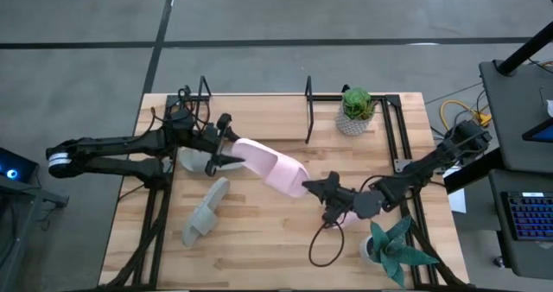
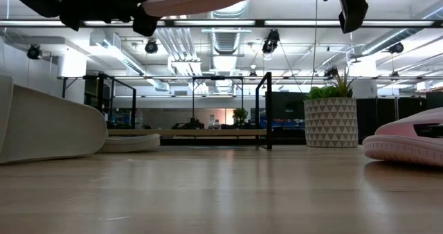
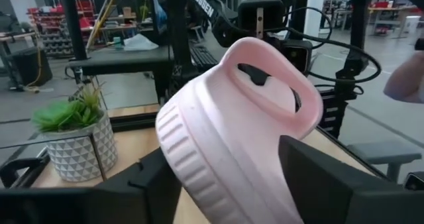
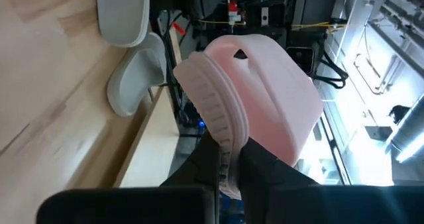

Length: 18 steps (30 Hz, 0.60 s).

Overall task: Pick and place slides into the shelf
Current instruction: Put the top pink slide on the shelf

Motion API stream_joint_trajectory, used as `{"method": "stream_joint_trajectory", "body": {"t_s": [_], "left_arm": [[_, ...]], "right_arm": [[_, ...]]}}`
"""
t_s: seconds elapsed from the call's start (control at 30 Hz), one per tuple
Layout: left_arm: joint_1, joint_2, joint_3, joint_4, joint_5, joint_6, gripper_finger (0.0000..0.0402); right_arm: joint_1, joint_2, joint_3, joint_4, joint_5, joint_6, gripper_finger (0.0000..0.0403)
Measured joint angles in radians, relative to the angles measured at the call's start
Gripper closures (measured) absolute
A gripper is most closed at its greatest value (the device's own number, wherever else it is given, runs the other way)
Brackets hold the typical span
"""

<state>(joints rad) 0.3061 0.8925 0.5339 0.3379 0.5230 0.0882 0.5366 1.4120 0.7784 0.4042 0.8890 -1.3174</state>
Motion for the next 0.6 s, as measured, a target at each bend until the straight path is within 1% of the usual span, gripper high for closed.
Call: {"method": "stream_joint_trajectory", "body": {"t_s": [0.2,0.27,0.33,0.43,0.53,0.6], "left_arm": [[0.002,-0.004,0.001,-0.003,0.017,0.008,0.0117],[0.002,-0.016,0.002,-0.006,0.014,0.040,0.0105],[0.002,-0.036,0.002,-0.005,-0.002,0.101,0.0101],[0.002,-0.065,0.001,-0.007,-0.070,0.184,0.0101],[0.001,-0.092,0.001,-0.007,-0.164,0.268,0.0101],[0.000,-0.099,0.001,-0.007,-0.197,0.334,0.0101]], "right_arm": [[0.011,-0.002,0.000,-0.004,0.021,0.040,0.0384],[0.015,-0.002,0.000,-0.004,0.052,0.060,0.0384],[0.022,-0.003,0.000,-0.003,0.088,0.064,0.0384],[0.032,-0.003,0.000,-0.002,0.115,0.076,0.0384],[0.033,-0.011,0.000,-0.003,0.118,0.156,0.0384],[0.032,-0.017,0.000,-0.004,0.119,0.218,0.0384]]}}
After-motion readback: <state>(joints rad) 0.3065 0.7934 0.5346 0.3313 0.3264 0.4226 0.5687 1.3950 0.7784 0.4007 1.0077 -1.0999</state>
